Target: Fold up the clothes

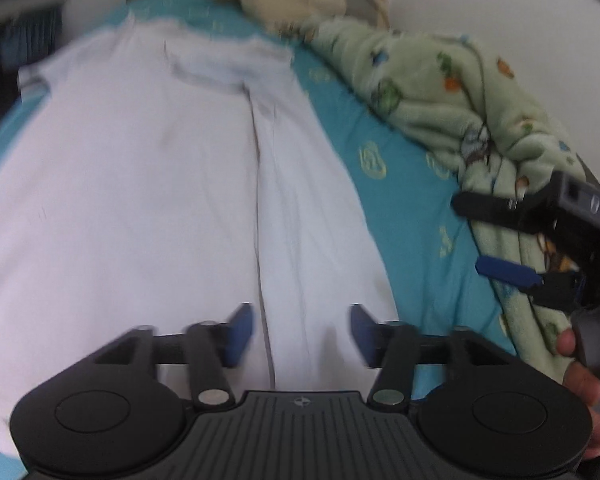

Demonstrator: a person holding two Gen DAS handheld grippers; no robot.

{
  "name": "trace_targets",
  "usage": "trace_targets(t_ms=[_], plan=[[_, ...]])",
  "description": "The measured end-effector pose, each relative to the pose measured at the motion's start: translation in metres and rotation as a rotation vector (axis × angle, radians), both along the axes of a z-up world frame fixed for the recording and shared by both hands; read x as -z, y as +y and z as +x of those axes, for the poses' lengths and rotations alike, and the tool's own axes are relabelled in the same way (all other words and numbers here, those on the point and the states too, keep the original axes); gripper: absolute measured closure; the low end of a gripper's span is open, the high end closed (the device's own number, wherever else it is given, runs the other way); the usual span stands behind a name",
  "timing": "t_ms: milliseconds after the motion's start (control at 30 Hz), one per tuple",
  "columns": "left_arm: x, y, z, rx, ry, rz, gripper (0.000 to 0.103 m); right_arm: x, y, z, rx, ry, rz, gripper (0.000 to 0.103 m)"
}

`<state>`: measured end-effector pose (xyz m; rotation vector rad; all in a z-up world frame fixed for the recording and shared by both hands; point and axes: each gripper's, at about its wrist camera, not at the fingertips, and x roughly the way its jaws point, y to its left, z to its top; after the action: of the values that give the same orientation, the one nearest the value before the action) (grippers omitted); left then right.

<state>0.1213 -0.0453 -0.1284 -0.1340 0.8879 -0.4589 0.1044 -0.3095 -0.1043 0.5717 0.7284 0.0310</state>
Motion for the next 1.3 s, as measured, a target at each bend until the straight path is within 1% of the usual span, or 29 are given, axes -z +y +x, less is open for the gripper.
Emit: trace_targets(t_ms=[67, 100, 167, 267, 333, 433, 467, 500, 533, 567, 633, 700, 733, 767, 800, 900, 967, 1033, 1100, 1200, 1300], plan=[[-0.019, 0.000, 0.002, 0.003, -0.084, 0.032, 0.014, -0.006, 0.003, -0.002, -0.005, -0.041, -0.023, 0.011], [-0.028, -0.001, 0.004, 0.007, -0.123, 0.048, 0.011, -0.008, 0.005, -0.003, -0.008, -0.061, -0.035, 0.011], [-0.044, 0.000, 0.006, 0.010, -0.202, 0.074, 0.000, -0.014, 0.008, -0.005, -0.013, -0.102, -0.059, 0.011], [-0.058, 0.008, 0.006, 0.001, -0.323, 0.072, 0.000, -0.020, 0.015, -0.007, -0.023, -0.155, -0.106, 0.011], [-0.060, 0.014, 0.009, -0.016, -0.360, 0.061, 0.000, -0.021, 0.022, -0.005, -0.026, -0.175, -0.144, 0.011], [-0.059, 0.029, 0.015, -0.056, -0.330, 0.063, 0.000, -0.020, 0.031, -0.002, -0.050, -0.184, -0.196, 0.012], [-0.058, 0.034, 0.017, -0.072, -0.314, 0.066, 0.000, -0.020, 0.034, -0.001, -0.059, -0.187, -0.216, 0.016], [-0.058, 0.040, 0.018, -0.081, -0.300, 0.071, 0.000, -0.020, 0.038, 0.002, -0.069, -0.185, -0.242, 0.023], [-0.057, 0.046, 0.020, -0.085, -0.287, 0.079, 0.000, -0.020, 0.043, 0.006, -0.081, -0.178, -0.271, 0.034], [-0.057, 0.051, 0.021, -0.085, -0.279, 0.087, 0.000, -0.020, 0.047, 0.012, -0.092, -0.173, -0.290, 0.032], [-0.059, 0.066, 0.022, -0.094, -0.277, 0.089, 0.000, -0.021, 0.056, 0.028, -0.130, -0.165, -0.296, 0.032], [-0.063, 0.084, 0.026, -0.131, -0.262, 0.074, 0.000, -0.023, 0.067, 0.051, -0.190, -0.155, -0.297, 0.032], [-0.064, 0.094, 0.029, -0.154, -0.247, 0.062, 0.000, -0.024, 0.075, 0.065, -0.217, -0.152, -0.301, 0.025], [-0.066, 0.105, 0.033, -0.175, -0.234, 0.046, 0.000, -0.025, 0.084, 0.079, -0.243, -0.154, -0.305, 0.021], [-0.066, 0.116, 0.036, -0.197, -0.228, 0.035, 0.000, -0.025, 0.094, 0.095, -0.271, -0.154, -0.311, 0.022], [-0.067, 0.150, 0.049, -0.270, -0.220, 0.022, 0.000, -0.016, 0.136, 0.152, -0.384, -0.138, -0.356, 0.022], [-0.062, 0.164, 0.058, -0.298, -0.214, 0.043, 0.000, -0.004, 0.170, 0.194, -0.466, -0.111, -0.395, 0.023], [-0.055, 0.172, 0.066, -0.306, -0.228, 0.084, 0.000, 0.008, 0.205, 0.232, -0.517, -0.103, -0.437, 0.023], [-0.046, 0.178, 0.077, -0.329, -0.223, 0.100, 0.000, 0.018, 0.239, 0.263, -0.590, -0.128, -0.426, 0.023], [-0.026, 0.192, 0.099, -0.393, -0.195, 0.059, 0.000, 0.033, 0.298, 0.301, -0.743, -0.160, -0.462, 0.023], [-0.013, 0.211, 0.113, -0.504, -0.219, 0.014, 0.000, 0.050, 0.356, 0.327, -0.875, -0.200, -0.540, 0.023]])
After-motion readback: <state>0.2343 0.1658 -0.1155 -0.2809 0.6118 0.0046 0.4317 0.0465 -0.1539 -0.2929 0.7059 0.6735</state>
